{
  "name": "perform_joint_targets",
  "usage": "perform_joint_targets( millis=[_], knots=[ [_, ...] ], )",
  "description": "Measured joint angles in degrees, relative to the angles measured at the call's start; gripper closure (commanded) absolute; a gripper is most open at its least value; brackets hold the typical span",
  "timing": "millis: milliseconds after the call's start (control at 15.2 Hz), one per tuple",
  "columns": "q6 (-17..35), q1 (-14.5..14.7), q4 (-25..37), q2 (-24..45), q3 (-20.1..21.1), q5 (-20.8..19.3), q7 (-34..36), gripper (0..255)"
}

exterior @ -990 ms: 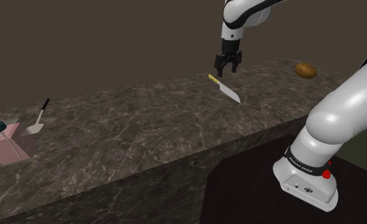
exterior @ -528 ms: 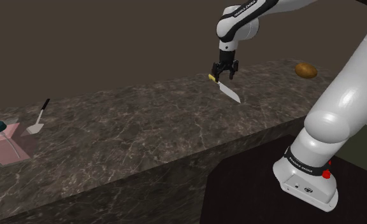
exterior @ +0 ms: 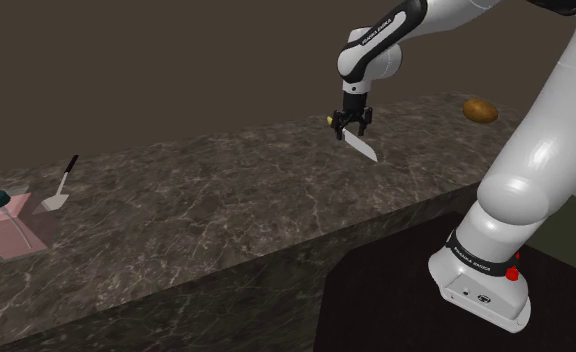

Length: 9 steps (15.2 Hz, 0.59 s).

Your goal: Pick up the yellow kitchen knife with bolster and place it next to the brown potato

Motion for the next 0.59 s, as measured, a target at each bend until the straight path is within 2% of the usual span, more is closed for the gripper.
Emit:
perform_joint_targets(
  millis=[396, 462, 594],
  knots=[
    [0.6, 0.0, -0.3, 0.3, 0.0, 0.1, -0.1, 0],
    [0.6, 0.0, -0.3, 0.3, 0.0, 0.1, -0.1, 255],
    [0.6, 0.0, -0.3, 0.3, 0.0, 0.1, -0.1, 255]
  ],
)
